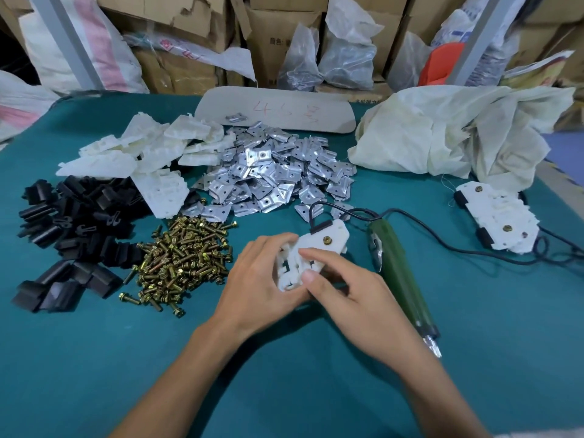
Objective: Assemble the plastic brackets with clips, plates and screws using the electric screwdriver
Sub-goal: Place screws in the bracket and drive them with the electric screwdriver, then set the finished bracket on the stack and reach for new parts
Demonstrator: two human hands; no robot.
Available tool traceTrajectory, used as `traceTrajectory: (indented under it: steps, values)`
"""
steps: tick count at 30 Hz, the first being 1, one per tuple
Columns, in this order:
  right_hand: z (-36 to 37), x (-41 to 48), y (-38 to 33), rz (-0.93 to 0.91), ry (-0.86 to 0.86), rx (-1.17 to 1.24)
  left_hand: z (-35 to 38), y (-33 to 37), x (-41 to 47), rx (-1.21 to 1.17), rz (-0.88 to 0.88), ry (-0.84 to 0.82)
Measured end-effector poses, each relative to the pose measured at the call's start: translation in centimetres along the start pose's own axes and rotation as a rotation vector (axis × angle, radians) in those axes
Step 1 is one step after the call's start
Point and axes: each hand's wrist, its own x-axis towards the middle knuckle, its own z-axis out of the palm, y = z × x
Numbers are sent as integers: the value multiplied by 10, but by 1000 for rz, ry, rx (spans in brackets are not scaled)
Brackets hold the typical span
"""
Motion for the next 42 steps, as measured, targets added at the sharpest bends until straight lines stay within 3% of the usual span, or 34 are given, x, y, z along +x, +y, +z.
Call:
traceTrajectory:
  steps: [4, 9, 15, 17, 23, 27, 29, 32, 36, 42]
  values:
    - [-7, 8, 4, 43, 216, 177, -1, -1, -3, -18, 50, -95]
    - [-52, 18, 13, 46, 418, 241, -4, -10, -2, -166, -9, 7]
    - [-153, 47, 52, 63, 666, -94, 2, -6, 1, -162, -23, 7]
    - [-178, 63, 71, 158, 691, -206, 1, -6, 1, -174, -39, 5]
    - [-207, 79, 129, 544, 377, -843, 0, -6, 1, -204, -77, 12]
    - [-186, 67, 119, 511, 480, -761, 4, -10, 2, -167, -83, -3]
    - [-166, 58, 98, 385, 511, -628, 6, -12, 2, -131, -96, -21]
    - [-123, 30, 64, 178, 306, -493, 9, -14, 3, -102, -113, -22]
    - [-78, -6, 57, 215, -38, -601, 12, -9, 3, -129, -105, -15]
    - [-73, -4, 71, 265, 37, -457, -13, 1, 10, -225, -121, 92]
